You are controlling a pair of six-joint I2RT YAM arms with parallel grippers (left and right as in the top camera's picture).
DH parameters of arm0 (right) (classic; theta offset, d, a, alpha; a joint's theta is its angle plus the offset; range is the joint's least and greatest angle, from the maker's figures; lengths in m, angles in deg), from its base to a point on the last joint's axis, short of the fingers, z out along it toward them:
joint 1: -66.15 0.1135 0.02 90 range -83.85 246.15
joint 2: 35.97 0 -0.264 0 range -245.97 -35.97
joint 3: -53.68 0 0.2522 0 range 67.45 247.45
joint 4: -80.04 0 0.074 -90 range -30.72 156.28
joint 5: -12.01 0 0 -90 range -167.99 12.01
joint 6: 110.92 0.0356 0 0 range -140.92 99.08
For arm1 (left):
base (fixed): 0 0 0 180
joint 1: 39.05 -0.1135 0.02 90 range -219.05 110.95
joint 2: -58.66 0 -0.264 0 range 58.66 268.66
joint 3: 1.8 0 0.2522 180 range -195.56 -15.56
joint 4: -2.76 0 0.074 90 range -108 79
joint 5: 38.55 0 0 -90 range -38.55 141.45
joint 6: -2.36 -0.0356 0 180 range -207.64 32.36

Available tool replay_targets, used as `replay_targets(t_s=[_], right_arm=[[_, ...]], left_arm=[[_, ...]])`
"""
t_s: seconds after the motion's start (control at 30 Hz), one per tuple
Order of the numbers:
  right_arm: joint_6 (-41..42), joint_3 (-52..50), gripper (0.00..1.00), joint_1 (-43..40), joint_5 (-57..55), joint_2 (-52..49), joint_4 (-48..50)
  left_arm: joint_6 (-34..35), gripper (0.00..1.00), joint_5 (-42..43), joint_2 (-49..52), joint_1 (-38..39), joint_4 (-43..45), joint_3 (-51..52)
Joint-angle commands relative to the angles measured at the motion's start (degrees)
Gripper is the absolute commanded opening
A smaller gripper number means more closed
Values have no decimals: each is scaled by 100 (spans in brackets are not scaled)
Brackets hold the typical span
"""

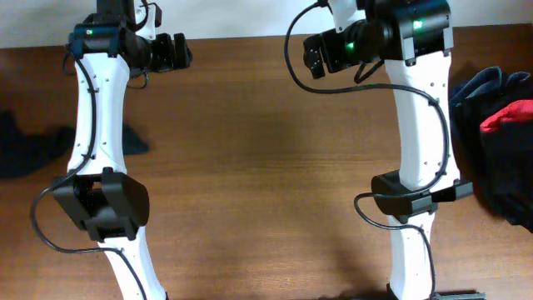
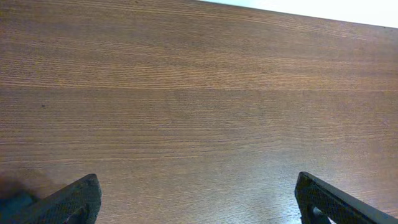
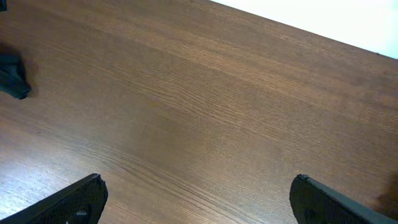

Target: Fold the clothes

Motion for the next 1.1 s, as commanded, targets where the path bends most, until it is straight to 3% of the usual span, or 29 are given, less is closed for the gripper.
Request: replay_targets(t_s=[0.0, 0.53, 0.77, 0.93, 1.07], right_arm=[[2, 70, 99, 20, -131, 116, -33], [-151, 70, 98, 13, -922, 177, 7], [-168, -140, 99, -223, -1051, 789, 780], [-170, -1456, 99, -470, -1016, 1825, 1878], [-170, -3818, 99, -861, -483, 3314, 3759]], left_arm=[[52, 99, 66, -7, -7, -4, -90], [50, 99, 66, -7, -7, -2, -90], [50, 99, 66, -7, -7, -4, -90], [50, 99, 66, -7, -7, -4, -90], [50, 99, 66, -7, -7, -4, -90]])
